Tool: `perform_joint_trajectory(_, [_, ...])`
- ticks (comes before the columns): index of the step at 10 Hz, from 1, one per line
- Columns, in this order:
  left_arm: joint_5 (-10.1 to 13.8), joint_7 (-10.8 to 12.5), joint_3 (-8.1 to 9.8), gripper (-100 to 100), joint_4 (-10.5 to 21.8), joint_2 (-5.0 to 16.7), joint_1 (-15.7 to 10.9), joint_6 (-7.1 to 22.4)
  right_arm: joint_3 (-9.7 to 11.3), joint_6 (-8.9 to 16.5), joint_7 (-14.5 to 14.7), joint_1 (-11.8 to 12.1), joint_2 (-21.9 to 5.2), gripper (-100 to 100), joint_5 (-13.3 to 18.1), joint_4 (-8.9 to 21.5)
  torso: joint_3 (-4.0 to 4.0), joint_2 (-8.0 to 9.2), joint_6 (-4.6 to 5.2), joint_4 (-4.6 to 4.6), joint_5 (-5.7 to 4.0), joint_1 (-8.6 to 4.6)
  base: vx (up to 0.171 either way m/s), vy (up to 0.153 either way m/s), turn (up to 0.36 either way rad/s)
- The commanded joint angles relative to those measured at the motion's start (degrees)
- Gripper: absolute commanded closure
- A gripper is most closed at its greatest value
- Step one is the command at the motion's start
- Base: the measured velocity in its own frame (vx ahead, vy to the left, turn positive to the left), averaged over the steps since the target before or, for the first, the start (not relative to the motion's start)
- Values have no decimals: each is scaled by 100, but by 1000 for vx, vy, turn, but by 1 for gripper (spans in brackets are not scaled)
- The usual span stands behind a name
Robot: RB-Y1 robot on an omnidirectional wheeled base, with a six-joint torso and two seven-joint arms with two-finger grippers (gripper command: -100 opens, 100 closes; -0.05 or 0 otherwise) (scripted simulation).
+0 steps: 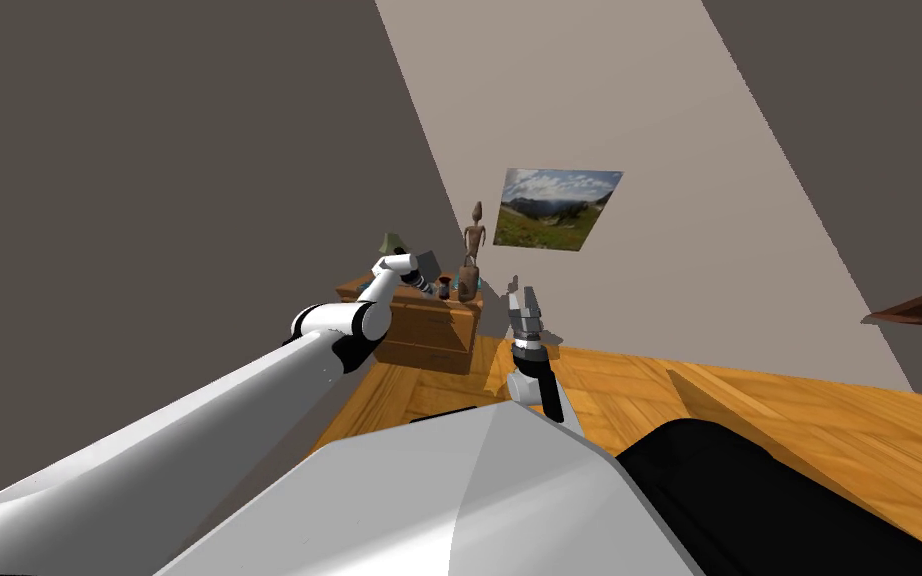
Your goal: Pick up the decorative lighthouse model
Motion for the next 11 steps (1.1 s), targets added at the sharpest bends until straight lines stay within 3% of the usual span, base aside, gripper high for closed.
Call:
perform_joint_trajectory(1, [-35,-1,132,-100,80,-163,-233,286,0,0,0,0,0,0,0,0,0,0,0,0,0,0,128,5,10])
perform_joint_trajectory(4, [-35,-1,132,-100,80,-163,-233,322,0,0,0,-1,0,0,0,0,2,7,-1,-2,2,4,42,8,0])
perform_joint_trajectory(9, [-92,-61,433,-100,340,-592,-804,863,0,0,0,0,0,0,0,0,-15,-23,-1,-8,-1,-5,115,-11,-13])
perform_joint_trajectory(10, [-70,-71,419,-100,484,-475,-820,745,0,0,0,1,0,0,0,0,-19,-31,0,-9,-3,-17,76,-24,-2])
perform_joint_trajectory(11, [-68,-83,427,0,508,-475,-838,747,0,0,0,0,0,0,0,-1,-10,-10,-1,-7,-2,-10,12,-4,2])
